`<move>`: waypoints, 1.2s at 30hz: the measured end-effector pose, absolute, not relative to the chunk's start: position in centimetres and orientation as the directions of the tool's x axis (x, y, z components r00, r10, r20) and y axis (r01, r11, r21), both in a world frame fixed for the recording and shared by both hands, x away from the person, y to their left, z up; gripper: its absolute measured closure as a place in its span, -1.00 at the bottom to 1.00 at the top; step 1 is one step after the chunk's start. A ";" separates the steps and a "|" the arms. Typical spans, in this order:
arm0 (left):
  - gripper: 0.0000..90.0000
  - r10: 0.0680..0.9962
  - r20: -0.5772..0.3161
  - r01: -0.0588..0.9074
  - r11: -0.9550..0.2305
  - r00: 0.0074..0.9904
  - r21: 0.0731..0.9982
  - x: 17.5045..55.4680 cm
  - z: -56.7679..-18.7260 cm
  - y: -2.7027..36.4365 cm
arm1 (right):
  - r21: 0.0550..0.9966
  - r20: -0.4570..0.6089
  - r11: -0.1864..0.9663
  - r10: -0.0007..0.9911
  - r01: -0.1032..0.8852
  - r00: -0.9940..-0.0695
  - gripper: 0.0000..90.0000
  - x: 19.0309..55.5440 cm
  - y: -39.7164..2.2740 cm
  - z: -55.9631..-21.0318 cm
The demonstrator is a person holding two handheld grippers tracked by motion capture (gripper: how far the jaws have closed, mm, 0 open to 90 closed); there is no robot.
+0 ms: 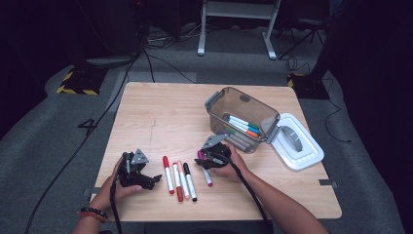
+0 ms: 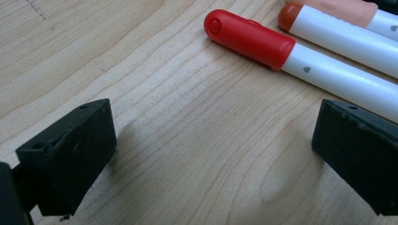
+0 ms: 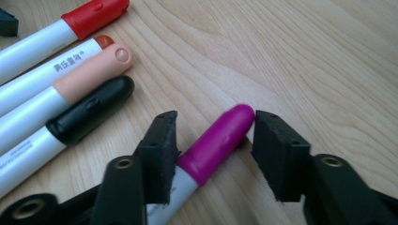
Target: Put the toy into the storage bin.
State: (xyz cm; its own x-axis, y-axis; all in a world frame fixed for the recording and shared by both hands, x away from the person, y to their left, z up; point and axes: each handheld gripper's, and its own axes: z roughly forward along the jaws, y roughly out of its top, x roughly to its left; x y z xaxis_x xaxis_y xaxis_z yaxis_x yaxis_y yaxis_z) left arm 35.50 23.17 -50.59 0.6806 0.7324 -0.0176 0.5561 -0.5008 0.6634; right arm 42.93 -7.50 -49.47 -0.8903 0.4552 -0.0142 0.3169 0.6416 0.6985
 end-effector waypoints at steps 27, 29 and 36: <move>-0.99 0.736 -0.016 0.558 -0.499 0.677 0.663 35.4 -50.6 23.2 | 0.726 -0.026 0.630 0.425 0.275 -0.905 0.67 42.1 -11.7 -48.3; -0.99 0.736 -0.016 0.558 -0.499 0.677 0.663 35.4 -50.6 23.2 | 0.742 -0.029 0.616 0.422 0.264 -0.906 0.67 41.7 -12.0 -47.5; -0.99 0.735 -0.017 0.558 -0.500 0.678 0.662 35.4 -50.6 23.2 | 0.790 -0.060 0.575 0.418 0.213 -0.906 0.67 40.4 -13.5 -44.2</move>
